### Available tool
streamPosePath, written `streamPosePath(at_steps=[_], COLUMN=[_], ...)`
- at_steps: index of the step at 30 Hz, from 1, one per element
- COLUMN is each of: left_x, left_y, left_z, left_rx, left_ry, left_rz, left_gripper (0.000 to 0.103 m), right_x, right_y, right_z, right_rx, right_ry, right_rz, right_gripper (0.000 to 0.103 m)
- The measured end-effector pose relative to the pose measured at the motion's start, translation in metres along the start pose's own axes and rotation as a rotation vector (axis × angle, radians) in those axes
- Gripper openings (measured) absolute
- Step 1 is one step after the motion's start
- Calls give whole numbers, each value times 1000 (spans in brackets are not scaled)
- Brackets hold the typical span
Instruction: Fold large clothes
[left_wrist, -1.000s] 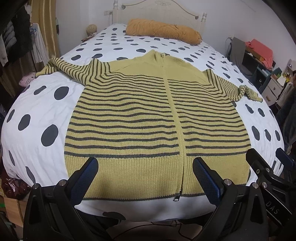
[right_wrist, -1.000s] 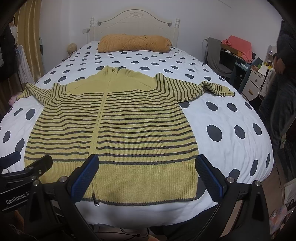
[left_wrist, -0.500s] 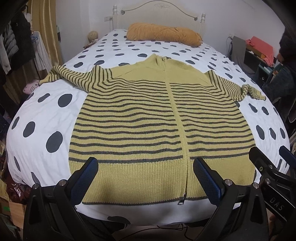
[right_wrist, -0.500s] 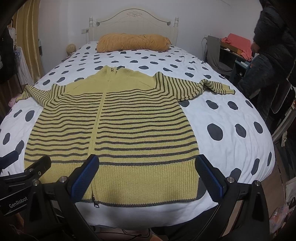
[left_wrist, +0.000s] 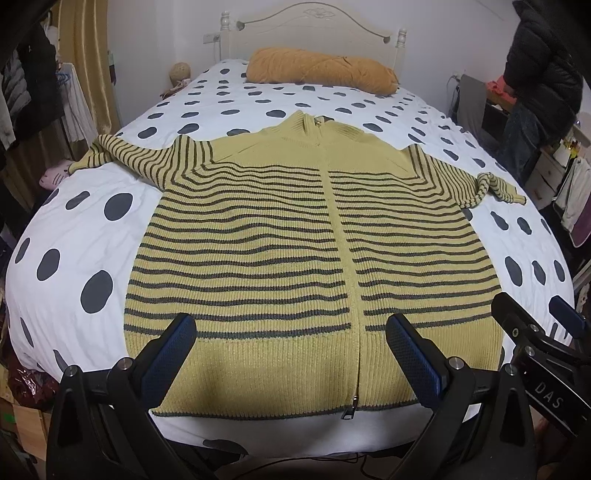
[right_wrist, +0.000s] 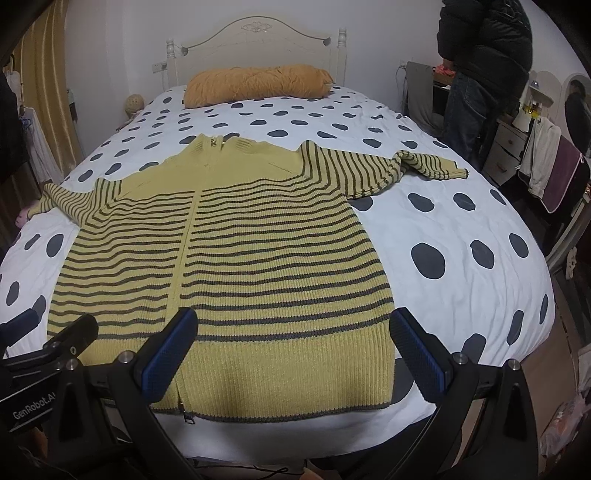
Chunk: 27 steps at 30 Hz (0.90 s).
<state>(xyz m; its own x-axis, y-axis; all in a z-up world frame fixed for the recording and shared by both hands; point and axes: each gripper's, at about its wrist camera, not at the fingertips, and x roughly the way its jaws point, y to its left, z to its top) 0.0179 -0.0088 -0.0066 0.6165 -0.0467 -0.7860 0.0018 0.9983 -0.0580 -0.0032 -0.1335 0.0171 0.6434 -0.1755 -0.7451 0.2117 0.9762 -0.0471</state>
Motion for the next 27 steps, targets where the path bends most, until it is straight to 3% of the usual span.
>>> streamPosePath(at_steps=[11,14,16,20,27], left_x=[15,25,32,50,89], left_y=[-7,-14,-20,-35,-67], left_z=[12,17,20,28,55], left_rx=[6,16,17,27,45], left_ry=[9,29,41,63,89], left_rz=[-7,-23,-37,-58,-79], left_gripper=[103,103,103,103,102], right_x=[18,28,43,82,214], right_y=[-13,-36,-70,-153,-338], right_z=[10,22,37,72,129], right_rx=[23,69,143,257,651], right_ry=[23,10,5,-55,-20], right_rz=[23,58,92,20,19], right_gripper=[103,103,103,103,103])
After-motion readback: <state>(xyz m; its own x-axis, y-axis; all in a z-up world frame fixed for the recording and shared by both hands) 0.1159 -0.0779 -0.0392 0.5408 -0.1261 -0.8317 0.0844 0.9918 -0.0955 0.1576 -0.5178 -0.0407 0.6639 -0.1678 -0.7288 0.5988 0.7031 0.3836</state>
